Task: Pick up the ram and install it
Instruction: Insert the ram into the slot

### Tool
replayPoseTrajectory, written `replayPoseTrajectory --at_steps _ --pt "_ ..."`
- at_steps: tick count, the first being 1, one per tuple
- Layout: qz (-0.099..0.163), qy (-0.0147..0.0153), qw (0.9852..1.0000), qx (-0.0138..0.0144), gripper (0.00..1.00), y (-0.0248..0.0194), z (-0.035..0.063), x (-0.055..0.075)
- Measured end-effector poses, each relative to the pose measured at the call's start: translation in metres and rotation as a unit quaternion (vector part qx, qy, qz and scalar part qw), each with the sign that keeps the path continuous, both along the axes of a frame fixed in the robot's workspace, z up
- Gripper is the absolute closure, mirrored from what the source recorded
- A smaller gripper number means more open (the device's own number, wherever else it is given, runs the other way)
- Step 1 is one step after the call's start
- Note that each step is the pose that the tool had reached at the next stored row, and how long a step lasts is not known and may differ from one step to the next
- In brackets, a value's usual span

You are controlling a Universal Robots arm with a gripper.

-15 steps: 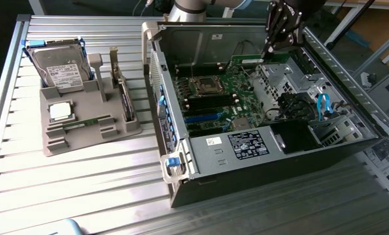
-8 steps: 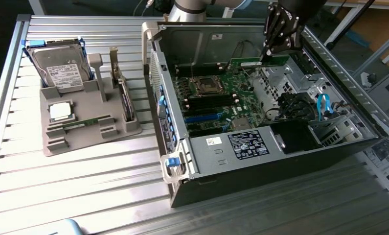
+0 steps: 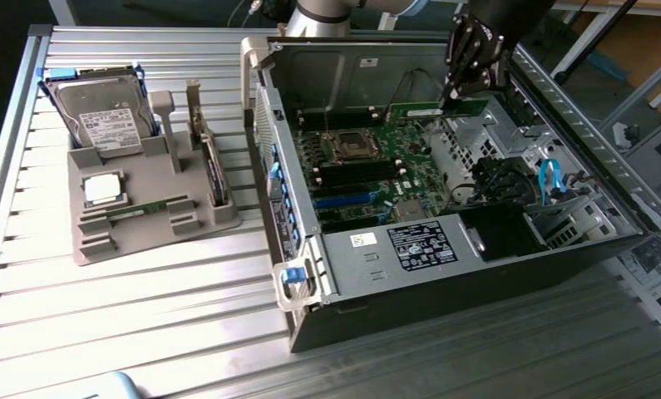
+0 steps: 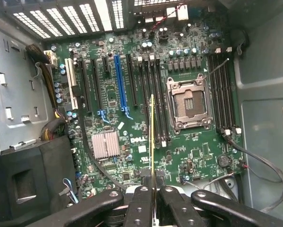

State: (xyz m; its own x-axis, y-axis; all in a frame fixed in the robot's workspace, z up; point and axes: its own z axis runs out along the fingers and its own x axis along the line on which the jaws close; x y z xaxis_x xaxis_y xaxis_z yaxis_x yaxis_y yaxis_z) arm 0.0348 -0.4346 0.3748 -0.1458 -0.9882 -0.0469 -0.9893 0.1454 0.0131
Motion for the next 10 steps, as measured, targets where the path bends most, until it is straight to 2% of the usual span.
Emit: replayPoseTrajectory --at_steps 10 --pt "0.000 0.0000 1.0000 0.0000 0.88 0.0000 -0.0069 0.0000"
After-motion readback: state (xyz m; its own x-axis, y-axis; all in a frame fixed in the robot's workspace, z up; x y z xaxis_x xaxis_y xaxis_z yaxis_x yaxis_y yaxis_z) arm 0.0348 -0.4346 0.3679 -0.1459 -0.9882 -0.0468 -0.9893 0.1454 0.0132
